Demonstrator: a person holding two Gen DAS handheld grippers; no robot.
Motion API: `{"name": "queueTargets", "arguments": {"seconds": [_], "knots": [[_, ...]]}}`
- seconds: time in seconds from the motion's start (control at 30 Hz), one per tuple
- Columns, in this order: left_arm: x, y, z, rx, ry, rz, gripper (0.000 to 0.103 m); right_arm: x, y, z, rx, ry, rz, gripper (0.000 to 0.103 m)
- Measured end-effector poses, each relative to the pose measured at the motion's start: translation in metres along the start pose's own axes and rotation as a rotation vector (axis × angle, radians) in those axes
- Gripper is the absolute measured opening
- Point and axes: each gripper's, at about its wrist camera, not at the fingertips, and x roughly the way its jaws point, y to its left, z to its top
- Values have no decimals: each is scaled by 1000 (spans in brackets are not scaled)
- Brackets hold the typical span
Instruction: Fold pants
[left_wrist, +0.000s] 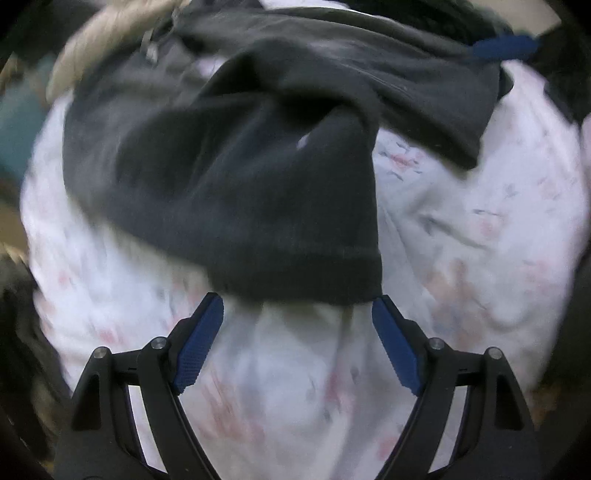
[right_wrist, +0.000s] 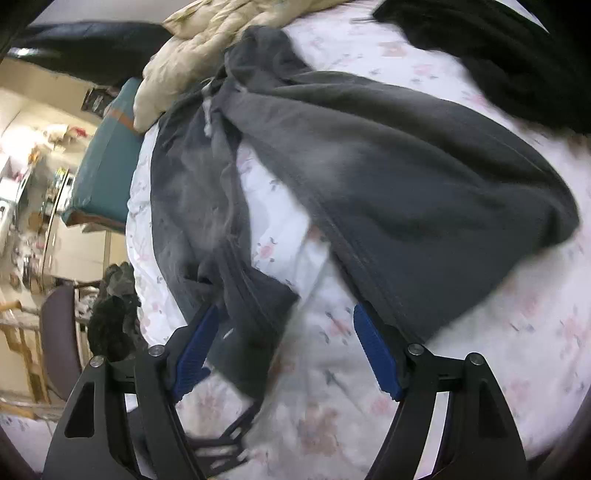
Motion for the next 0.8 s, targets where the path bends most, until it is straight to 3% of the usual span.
{"name": "queueTargets", "arguments": {"seconds": [0.07, 0.17, 0.27, 0.3, 0.33, 0.37, 0.4, 0.47, 0.57, 0.73, 0.8], "knots": [[7, -11, 14, 38, -38, 65, 80, -13, -11, -6, 47, 5, 46, 78], [21, -19, 34, 33, -52, 98, 80, -27, -22, -14, 85, -9, 81, 78], [40, -22, 48, 25, -24, 108, 68, -35, -27, -11, 93, -25, 105, 78], [44, -20, 49, 12, -13, 109, 58, -37, -28, -10, 97, -32, 110, 78], [43, -16, 50, -11, -21, 116, 38, -38, -29, -8, 103, -39, 115, 78], [39, -9, 50, -25, -30, 136, 28, -39, -30, -5, 111, -43, 121, 78], [32, -5, 49, -43, -44, 133, 12, -39, -31, -3, 113, -45, 126, 78], [13, 3, 42, -60, -76, 138, 9, -38, -31, 0, 114, -41, 130, 78], [-26, 18, 28, -115, -97, 89, 8, -38, -32, 1, 125, -39, 144, 78], [-98, 61, -13, -328, -94, -51, 7, -37, -25, -4, 127, -13, 209, 78], [-122, 77, -32, -411, -111, -109, 7, -36, -20, -6, 112, -9, 196, 78]]}}
